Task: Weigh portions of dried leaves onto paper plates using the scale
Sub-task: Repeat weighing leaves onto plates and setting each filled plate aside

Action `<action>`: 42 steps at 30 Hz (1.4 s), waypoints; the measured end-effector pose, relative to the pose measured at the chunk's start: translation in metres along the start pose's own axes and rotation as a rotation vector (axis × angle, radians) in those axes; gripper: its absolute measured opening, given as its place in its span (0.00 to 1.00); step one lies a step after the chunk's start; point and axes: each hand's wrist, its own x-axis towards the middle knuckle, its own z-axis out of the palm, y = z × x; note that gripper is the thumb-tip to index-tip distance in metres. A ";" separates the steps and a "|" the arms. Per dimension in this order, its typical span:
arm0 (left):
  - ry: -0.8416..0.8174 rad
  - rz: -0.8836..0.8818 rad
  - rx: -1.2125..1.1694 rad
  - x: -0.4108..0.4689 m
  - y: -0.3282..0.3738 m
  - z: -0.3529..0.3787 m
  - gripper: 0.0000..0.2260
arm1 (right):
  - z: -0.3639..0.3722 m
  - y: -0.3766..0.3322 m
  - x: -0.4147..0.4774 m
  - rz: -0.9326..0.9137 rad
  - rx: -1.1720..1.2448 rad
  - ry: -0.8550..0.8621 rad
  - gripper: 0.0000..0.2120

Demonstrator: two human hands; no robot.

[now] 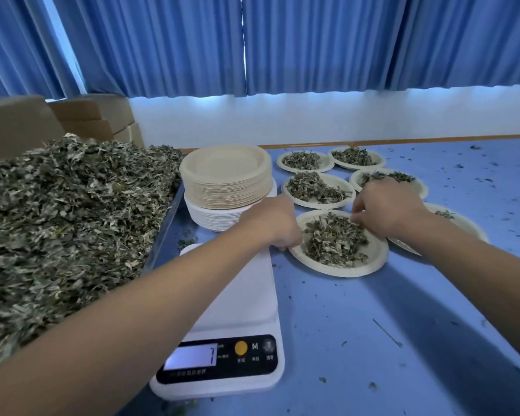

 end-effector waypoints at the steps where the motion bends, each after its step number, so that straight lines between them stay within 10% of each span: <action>1: -0.002 0.011 0.004 0.000 0.001 0.001 0.06 | -0.002 0.000 0.000 0.021 -0.011 -0.002 0.07; 6: 0.062 0.030 0.048 -0.012 0.004 -0.001 0.15 | -0.011 -0.004 -0.008 0.140 -0.077 -0.005 0.09; 10: 0.468 0.241 0.056 -0.033 -0.011 -0.016 0.09 | -0.024 -0.031 -0.018 0.197 -0.014 0.165 0.13; 20: 0.796 0.361 -0.027 -0.030 -0.089 -0.073 0.11 | -0.056 -0.131 -0.004 -0.277 0.297 0.450 0.19; 32: 0.473 0.525 0.156 -0.026 -0.143 -0.080 0.12 | -0.067 -0.144 0.029 -0.676 0.462 0.107 0.09; 42: 0.525 0.623 0.359 -0.027 -0.147 -0.085 0.16 | -0.080 -0.147 0.018 -0.855 -0.188 0.247 0.19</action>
